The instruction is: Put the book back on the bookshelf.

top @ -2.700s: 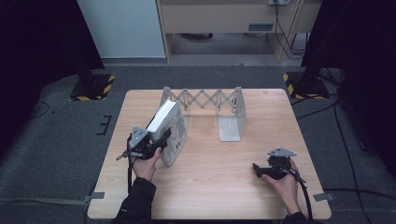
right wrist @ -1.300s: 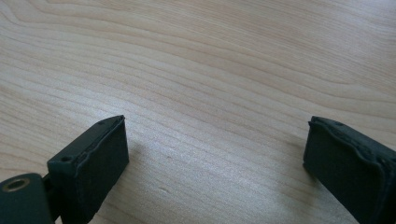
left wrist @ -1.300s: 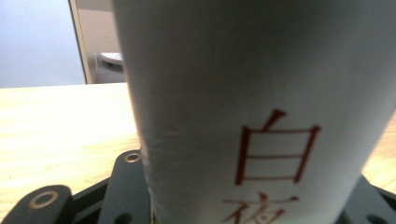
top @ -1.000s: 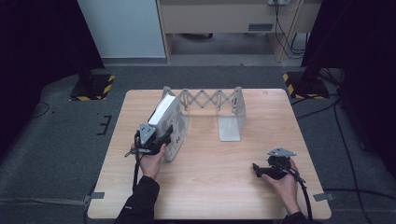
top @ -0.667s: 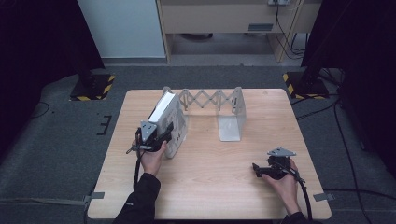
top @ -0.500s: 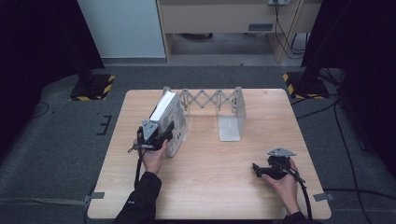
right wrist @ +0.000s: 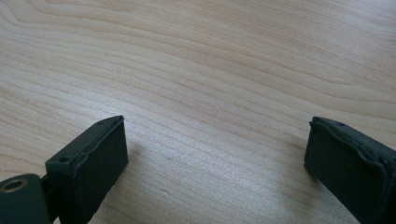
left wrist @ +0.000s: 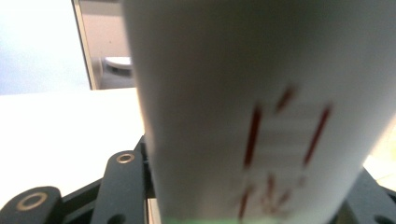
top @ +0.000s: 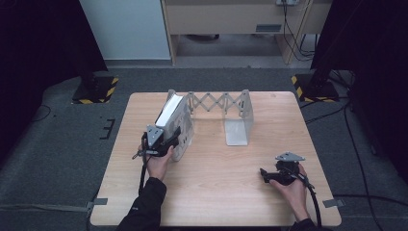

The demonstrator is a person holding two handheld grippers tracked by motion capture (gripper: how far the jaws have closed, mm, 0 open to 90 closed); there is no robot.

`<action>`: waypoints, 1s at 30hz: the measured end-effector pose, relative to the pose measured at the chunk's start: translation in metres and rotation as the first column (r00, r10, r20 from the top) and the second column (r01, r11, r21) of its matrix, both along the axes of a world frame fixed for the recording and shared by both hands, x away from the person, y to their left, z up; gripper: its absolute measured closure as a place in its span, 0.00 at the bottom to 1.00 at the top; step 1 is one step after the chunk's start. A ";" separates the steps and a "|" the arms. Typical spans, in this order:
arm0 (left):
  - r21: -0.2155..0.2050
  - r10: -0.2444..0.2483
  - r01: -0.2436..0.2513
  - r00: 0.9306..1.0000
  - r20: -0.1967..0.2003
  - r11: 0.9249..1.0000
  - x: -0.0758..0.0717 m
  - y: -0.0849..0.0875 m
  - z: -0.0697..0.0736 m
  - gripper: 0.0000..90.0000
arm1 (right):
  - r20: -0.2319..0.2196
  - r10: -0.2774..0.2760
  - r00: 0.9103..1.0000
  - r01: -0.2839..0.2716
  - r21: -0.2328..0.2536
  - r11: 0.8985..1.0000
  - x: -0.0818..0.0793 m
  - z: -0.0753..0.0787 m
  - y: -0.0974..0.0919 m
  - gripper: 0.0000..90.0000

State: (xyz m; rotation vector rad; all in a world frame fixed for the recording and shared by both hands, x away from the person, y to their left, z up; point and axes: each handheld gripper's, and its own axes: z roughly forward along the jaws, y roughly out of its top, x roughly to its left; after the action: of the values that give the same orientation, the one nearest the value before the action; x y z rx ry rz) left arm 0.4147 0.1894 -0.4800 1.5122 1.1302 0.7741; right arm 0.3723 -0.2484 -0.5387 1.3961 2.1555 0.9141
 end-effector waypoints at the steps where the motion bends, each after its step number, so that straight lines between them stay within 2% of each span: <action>1: 0.005 -0.001 0.001 1.000 0.005 1.000 -0.001 0.000 -0.001 0.53 | 0.001 0.001 1.000 -0.001 -0.002 1.000 0.000 0.000 0.000 0.07; 7: 0.031 -0.013 0.014 0.999 -0.029 0.999 -0.005 -0.003 -0.002 0.51 | 0.001 0.001 1.000 -0.001 -0.001 1.000 0.000 0.000 0.000 0.07; 10: 0.006 -0.016 0.016 0.999 -0.040 1.000 -0.005 -0.002 -0.010 0.51 | 0.001 0.000 1.000 0.000 -0.001 1.000 0.000 0.000 0.000 0.07; 13: 0.014 -0.017 0.018 0.999 -0.051 1.000 -0.005 -0.002 -0.013 0.52 | 0.001 0.001 1.000 -0.001 -0.002 1.000 0.000 0.000 0.000 0.07; 17: -0.005 -0.024 0.024 0.998 -0.054 1.000 -0.004 -0.002 -0.017 0.53 | 0.001 0.001 1.000 -0.001 -0.002 1.000 0.000 0.000 0.000 0.07; 23: 0.066 -0.006 0.008 0.999 -0.035 0.998 -0.005 -0.005 -0.015 0.56 | 0.001 0.001 1.000 -0.001 -0.001 1.000 0.000 0.000 0.000 0.07; 27: 0.063 0.012 -0.008 0.999 -0.053 0.998 -0.002 -0.006 -0.011 0.56 | -0.002 0.001 1.000 -0.001 0.000 1.000 0.000 0.000 0.000 0.07; 30: 0.062 0.019 -0.016 0.999 -0.047 0.998 0.002 -0.006 -0.012 0.56 | -0.002 0.001 1.000 -0.001 0.000 1.000 0.000 0.000 0.000 0.07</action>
State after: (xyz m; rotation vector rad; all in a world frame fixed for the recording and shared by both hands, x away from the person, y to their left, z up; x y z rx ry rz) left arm 0.4162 0.1835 -0.4918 1.5818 1.1656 0.7951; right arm 0.3723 -0.2484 -0.5385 1.3975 2.1579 0.9135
